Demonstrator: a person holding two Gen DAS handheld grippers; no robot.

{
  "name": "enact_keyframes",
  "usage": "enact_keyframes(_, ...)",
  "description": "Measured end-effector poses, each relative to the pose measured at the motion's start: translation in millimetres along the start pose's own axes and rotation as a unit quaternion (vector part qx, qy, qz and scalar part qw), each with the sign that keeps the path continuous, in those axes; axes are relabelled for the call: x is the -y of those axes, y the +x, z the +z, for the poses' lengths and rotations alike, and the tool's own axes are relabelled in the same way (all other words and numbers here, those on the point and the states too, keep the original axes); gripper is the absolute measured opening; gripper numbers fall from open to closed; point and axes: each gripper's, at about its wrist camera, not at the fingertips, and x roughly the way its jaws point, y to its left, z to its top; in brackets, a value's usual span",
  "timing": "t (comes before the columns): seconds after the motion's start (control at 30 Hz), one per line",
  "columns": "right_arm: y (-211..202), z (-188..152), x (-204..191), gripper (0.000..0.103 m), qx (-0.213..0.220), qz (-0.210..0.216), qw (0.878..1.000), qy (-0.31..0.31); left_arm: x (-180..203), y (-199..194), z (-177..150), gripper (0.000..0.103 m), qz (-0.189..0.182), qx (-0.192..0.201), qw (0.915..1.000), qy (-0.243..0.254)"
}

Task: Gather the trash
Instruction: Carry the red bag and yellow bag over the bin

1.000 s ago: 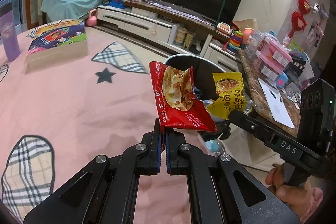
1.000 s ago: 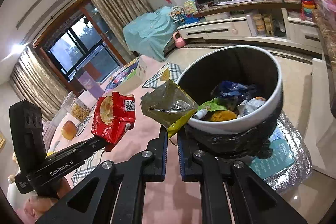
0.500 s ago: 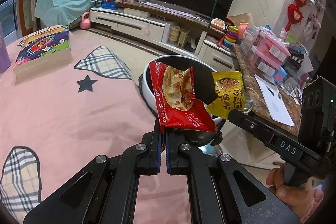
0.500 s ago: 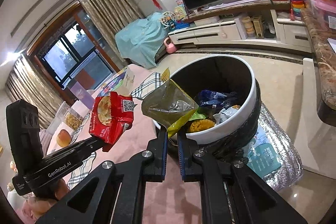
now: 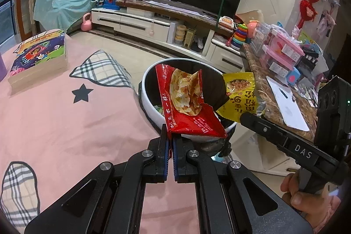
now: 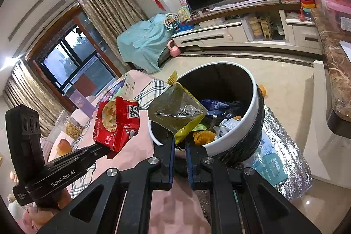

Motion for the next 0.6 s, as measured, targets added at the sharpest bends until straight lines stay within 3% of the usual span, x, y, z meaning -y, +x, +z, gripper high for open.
enact_keyframes(0.6, 4, 15, 4, 0.009, -0.009, -0.020, 1.000, -0.007, 14, 22, 17, 0.002, 0.000, -0.010, 0.9998, 0.017)
